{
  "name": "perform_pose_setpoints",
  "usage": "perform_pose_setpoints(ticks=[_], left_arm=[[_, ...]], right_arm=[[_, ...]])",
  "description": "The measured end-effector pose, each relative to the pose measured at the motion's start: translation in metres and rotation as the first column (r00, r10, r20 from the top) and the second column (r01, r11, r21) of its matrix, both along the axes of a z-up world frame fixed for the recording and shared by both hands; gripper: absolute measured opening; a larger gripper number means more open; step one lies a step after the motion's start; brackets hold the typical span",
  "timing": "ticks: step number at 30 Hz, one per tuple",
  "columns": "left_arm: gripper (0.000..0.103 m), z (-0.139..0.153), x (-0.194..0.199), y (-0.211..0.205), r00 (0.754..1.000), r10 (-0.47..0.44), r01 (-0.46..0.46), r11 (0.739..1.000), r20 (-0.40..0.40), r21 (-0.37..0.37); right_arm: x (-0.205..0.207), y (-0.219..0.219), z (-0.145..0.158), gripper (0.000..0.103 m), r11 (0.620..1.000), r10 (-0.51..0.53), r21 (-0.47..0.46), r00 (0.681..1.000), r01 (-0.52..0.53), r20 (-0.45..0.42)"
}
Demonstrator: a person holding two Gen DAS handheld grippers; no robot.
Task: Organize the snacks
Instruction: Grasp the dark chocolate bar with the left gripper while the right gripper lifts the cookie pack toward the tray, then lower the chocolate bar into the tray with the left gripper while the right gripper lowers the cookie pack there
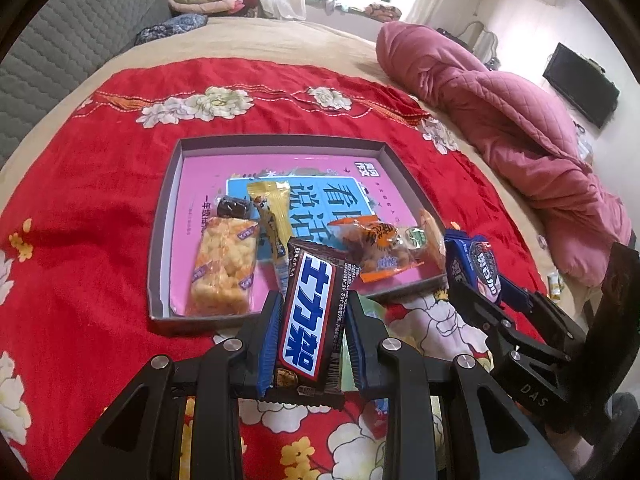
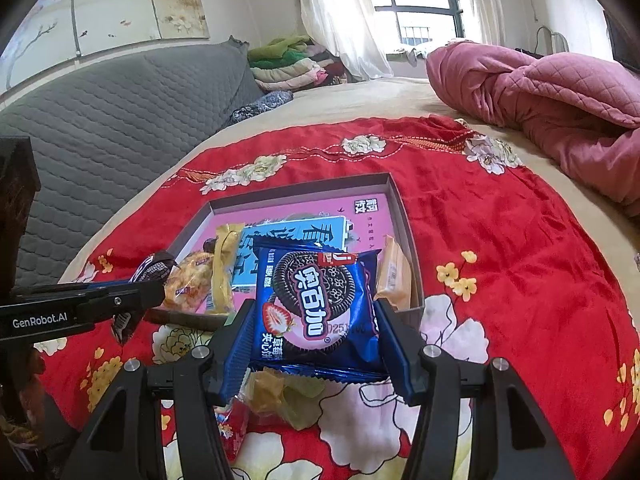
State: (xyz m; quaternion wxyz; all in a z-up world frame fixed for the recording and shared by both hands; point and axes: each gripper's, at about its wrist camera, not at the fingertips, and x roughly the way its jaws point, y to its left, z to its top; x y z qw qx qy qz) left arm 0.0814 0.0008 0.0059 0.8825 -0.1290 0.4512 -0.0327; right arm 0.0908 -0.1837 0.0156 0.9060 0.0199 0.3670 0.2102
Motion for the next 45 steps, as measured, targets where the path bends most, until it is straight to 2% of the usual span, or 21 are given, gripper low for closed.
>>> perform_pose_setpoints(ticks=[21,45], left_arm=[[0.031,-0.004,0.029,0.001,1.000,0.018,-0.018,1.000,0.006,-0.022],[0.031,-0.018,0.065,-0.011,1.000,0.018,-0.018,1.000,-0.021,0.003]], right_arm=[[0.017,-0.007,0.002,0.058,0.999,-0.048,-0.010,0.998,0.048,0.033],[0.036,-0.010,0.002,0.058,0.998,-0.067,0.024,0.996,0.065,0.060]])
